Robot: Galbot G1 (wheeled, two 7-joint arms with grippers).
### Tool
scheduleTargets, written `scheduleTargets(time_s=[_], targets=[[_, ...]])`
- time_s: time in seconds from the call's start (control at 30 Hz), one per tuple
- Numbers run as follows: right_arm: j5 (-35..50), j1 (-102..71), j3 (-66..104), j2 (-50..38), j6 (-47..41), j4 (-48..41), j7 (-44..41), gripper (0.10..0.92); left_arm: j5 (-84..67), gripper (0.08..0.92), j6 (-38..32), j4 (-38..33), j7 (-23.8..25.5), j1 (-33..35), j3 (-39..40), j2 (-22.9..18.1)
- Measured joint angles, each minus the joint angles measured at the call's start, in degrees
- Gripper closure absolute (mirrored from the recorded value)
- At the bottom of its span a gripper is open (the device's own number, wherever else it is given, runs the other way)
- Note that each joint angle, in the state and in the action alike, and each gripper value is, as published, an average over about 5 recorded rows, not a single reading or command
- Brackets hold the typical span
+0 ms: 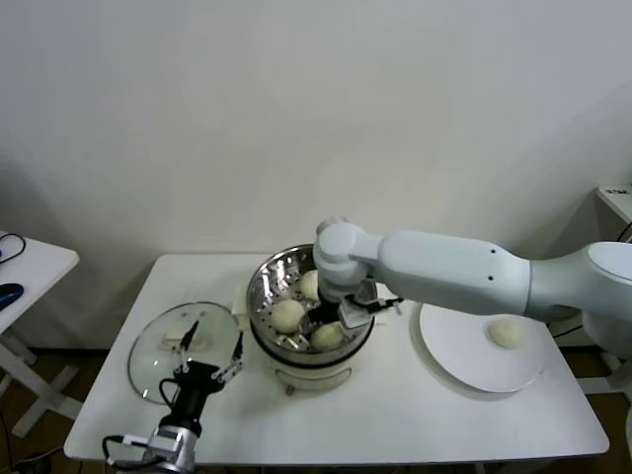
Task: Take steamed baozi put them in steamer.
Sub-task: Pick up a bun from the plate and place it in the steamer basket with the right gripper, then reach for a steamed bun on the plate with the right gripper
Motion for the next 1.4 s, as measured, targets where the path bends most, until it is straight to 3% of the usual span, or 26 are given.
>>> scheduleTargets(time_s=[0.67,1.1,1.4], targets=[[7.78,6.39,2.31,-2.57,-2.16,-1.65,-1.56,0.203,-0.49,0.177,0.15,-0.23,-0.07,-0.13,-0.14,0.35],[32.7,18.7,-6.07,-15.5,-20.93,-9.29,-3.48,0.203,-3.24,0.177,-0.01,-1.57,0.02,-1.42,0.24,0.56],[38.67,15.62,-3.61,-28.82,-30.91,-13.37,-3.29,0.203,-4.05,0.177,-0.48,-2.62,0.22,-1.77,0.08,0.65]])
